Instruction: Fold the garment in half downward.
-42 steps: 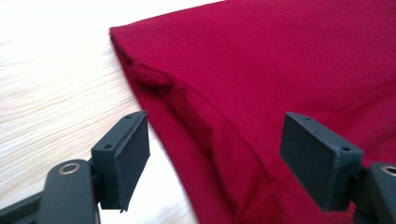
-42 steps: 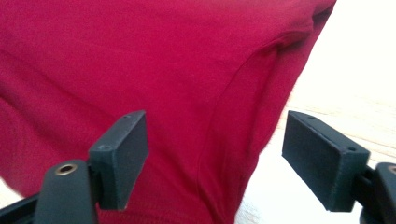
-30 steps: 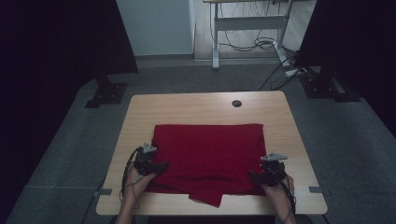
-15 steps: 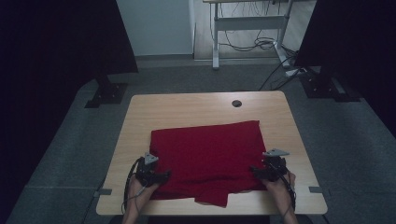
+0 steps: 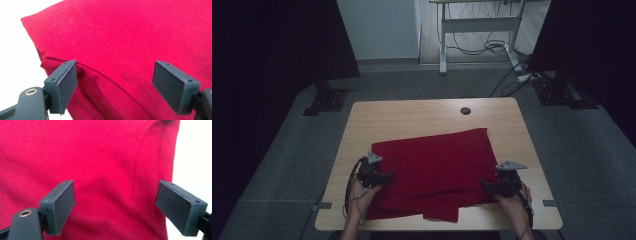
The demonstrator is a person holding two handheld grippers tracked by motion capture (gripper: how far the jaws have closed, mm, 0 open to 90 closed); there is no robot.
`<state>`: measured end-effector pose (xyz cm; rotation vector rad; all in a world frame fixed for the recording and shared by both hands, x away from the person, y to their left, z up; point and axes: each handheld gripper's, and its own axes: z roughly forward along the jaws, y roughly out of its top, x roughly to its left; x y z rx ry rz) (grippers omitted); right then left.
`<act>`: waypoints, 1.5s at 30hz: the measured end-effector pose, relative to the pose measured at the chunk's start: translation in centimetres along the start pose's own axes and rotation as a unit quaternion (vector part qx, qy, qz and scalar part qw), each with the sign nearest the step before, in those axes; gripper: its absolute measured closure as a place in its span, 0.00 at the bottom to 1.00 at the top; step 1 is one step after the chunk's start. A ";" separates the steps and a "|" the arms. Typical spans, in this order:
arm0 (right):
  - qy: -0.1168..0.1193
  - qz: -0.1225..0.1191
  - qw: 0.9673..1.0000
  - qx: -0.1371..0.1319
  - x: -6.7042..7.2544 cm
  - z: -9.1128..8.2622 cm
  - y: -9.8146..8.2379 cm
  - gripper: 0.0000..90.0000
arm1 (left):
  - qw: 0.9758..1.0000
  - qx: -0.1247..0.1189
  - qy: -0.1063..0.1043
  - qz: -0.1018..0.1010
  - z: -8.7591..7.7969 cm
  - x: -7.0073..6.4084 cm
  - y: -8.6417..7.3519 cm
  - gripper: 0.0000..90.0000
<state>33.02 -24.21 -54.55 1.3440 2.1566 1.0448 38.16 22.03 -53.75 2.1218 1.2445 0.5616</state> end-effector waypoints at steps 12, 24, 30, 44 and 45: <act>-0.020 -0.024 0.999 0.025 -0.3 1.4 -1.0 0.17 | 0.999 -0.046 0.000 -0.011 0.0 -0.9 -2.5 0.24; -0.029 -0.012 0.999 0.007 -2.7 2.8 0.2 0.18 | 0.999 -0.018 -0.017 0.023 -1.7 -4.0 -2.9 0.28; -0.033 -0.013 0.999 -0.017 -2.0 0.7 0.4 0.18 | 0.998 -0.049 0.014 0.022 -1.7 -0.9 -0.9 0.24; -0.011 -0.012 1.000 0.020 -0.2 2.1 -0.5 0.16 | 0.998 -0.060 -0.002 -0.004 -0.1 -1.2 -3.0 0.25; -0.012 -0.011 1.000 0.017 -0.5 2.2 -0.5 0.16 | 0.998 -0.060 -0.002 -0.004 -0.1 -1.2 -3.0 0.25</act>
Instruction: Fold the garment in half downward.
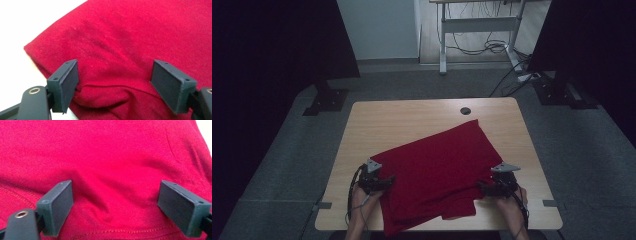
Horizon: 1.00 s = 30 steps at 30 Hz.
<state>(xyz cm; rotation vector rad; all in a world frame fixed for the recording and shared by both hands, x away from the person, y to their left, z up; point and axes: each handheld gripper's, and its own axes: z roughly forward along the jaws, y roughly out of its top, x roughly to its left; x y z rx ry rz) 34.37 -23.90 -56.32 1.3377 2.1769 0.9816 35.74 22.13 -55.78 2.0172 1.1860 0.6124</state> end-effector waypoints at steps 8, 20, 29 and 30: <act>-0.008 0.002 1.000 -0.012 -2.7 1.5 1.3 0.16 | 1.000 -0.003 -0.005 0.000 0.8 -2.3 0.6 0.22; -0.004 -0.003 1.000 -0.019 -2.9 1.9 1.4 0.08 | 1.000 -0.005 -0.007 -0.005 0.9 -2.3 0.7 0.20; 0.011 -0.018 0.999 -0.031 -2.2 -0.2 1.8 0.11 | 1.000 -0.017 -0.010 0.011 -1.3 -1.5 1.4 0.20; 0.011 -0.018 0.999 -0.031 -2.2 -0.2 1.8 0.11 | 1.000 -0.017 -0.010 0.011 -1.3 -1.5 1.4 0.19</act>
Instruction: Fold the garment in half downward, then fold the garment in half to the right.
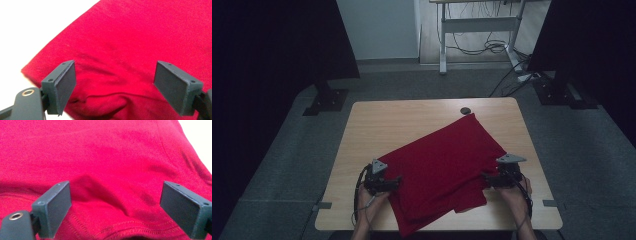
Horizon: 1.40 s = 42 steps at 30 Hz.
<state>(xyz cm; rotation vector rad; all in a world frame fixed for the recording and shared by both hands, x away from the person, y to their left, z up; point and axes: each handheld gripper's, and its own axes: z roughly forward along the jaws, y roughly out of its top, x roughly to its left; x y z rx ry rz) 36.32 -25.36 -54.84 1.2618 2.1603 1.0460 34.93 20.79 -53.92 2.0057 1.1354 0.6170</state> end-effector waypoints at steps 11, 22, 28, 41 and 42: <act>-0.009 0.004 1.000 -0.006 -0.1 -3.5 -1.6 0.10 | 0.999 -0.024 0.029 -0.028 -3.4 3.9 -1.6 0.19; -0.021 0.019 1.000 0.007 -1.0 -4.2 -3.6 0.10 | 0.997 0.026 0.048 -0.058 -2.5 6.6 -4.0 0.20; -0.034 0.025 0.999 0.027 -1.5 -4.1 -6.0 0.08 | 0.997 0.030 0.045 -0.050 -1.9 6.8 -4.5 0.15; -0.034 0.023 0.999 0.023 -1.4 -3.9 -6.0 0.05 | 0.996 0.041 0.055 -0.059 -1.6 6.7 -4.3 0.04; -0.034 0.023 0.999 0.023 -1.4 -3.9 -6.0 0.05 | 0.996 0.041 0.055 -0.059 -1.6 6.7 -4.3 0.04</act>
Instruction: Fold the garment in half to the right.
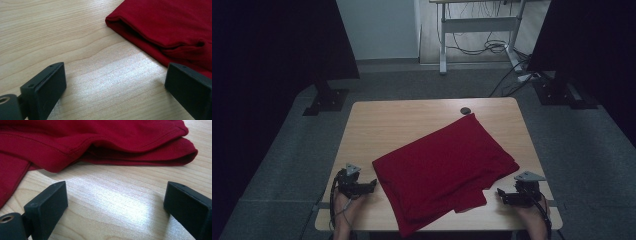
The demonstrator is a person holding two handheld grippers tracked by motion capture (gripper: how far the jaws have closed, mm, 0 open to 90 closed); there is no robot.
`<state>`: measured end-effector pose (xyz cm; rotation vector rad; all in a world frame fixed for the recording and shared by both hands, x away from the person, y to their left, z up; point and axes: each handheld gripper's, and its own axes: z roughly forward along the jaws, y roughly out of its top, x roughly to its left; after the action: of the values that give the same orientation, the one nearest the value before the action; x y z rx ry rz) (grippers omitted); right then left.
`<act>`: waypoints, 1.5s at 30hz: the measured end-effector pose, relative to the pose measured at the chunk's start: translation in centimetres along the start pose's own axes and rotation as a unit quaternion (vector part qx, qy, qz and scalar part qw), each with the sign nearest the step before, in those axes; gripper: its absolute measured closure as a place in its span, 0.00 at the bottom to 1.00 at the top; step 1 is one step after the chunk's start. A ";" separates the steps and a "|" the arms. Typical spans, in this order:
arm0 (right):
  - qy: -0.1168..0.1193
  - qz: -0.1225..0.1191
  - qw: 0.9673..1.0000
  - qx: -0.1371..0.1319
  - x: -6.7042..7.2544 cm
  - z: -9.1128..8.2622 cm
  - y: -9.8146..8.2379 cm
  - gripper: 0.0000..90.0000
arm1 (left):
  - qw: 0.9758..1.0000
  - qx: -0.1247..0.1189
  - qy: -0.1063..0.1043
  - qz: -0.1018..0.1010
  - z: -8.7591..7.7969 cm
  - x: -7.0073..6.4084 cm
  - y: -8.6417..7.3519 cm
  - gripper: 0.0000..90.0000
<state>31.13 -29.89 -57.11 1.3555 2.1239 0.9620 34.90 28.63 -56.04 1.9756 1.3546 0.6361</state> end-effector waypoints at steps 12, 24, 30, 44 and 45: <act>0.006 -0.005 1.000 0.007 0.1 0.1 0.0 0.00 | 1.000 -0.004 -0.007 0.006 -0.1 -0.2 0.1 0.09; 0.005 -0.005 1.000 0.007 0.1 0.1 0.0 0.00 | 1.000 -0.016 -0.003 0.012 -0.5 -0.7 1.6 0.12; 0.004 -0.004 1.000 0.007 0.1 0.1 0.0 0.00 | 1.000 -0.020 -0.006 0.019 -0.6 -0.9 2.5 0.13; 0.005 -0.004 1.000 0.006 0.1 0.1 0.0 0.00 | 0.999 -0.038 -0.016 0.014 0.8 -1.3 5.0 0.13; 0.005 -0.004 1.000 0.006 0.1 0.1 0.0 0.00 | 0.999 -0.038 -0.016 0.014 0.8 -1.3 5.0 0.13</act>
<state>31.14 -29.74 -57.17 1.3498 2.1444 0.9544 38.07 25.97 -52.94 1.9377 1.2677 0.6569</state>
